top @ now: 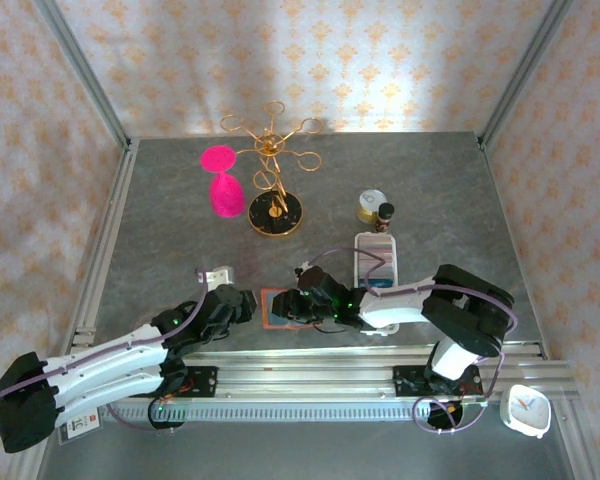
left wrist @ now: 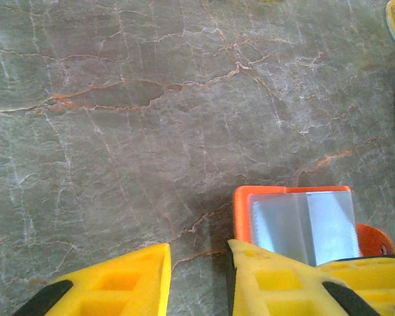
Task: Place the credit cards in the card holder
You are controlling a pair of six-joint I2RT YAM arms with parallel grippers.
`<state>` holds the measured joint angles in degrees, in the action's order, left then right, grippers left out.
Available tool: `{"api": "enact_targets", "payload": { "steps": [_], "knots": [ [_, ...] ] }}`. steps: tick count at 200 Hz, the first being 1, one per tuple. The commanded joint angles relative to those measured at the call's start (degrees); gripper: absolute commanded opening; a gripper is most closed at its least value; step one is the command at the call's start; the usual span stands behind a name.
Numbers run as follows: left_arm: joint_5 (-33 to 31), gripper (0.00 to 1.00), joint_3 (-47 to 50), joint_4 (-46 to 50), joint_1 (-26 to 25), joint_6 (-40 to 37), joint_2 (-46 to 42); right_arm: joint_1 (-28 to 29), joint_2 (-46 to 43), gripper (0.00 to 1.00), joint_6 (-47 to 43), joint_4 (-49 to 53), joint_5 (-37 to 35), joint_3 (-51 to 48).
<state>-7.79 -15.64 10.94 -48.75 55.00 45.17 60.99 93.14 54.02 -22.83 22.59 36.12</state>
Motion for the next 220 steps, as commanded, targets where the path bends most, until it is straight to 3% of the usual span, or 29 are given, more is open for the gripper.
{"api": "enact_targets", "payload": {
  "steps": [1,40,73,98,158,220],
  "knots": [
    [0.7,0.26,-0.2,0.8,0.0,1.3,0.2,0.3,1.0,0.34,0.3,-1.5,0.1,1.3],
    [2.6,0.20,-0.9,-4.6,0.2,2.3,3.4,0.3,2.4,0.16,0.4,-0.8,-0.1,1.8],
    [2.8,0.14,-2.0,-6.5,0.5,2.7,7.7,0.5,4.1,0.08,0.5,-1.1,-0.1,3.0],
    [6.3,0.13,-0.8,-11.7,0.7,3.0,10.3,0.5,5.4,0.00,0.4,-0.9,0.2,3.8],
    [9.7,0.05,-1.3,-15.6,0.9,3.2,17.1,1.0,5.8,0.00,-0.1,0.9,-0.5,4.8],
    [9.0,0.03,0.6,-16.6,1.0,3.1,20.9,1.2,3.2,0.00,-1.3,2.6,-1.7,4.9]
  ]
}}
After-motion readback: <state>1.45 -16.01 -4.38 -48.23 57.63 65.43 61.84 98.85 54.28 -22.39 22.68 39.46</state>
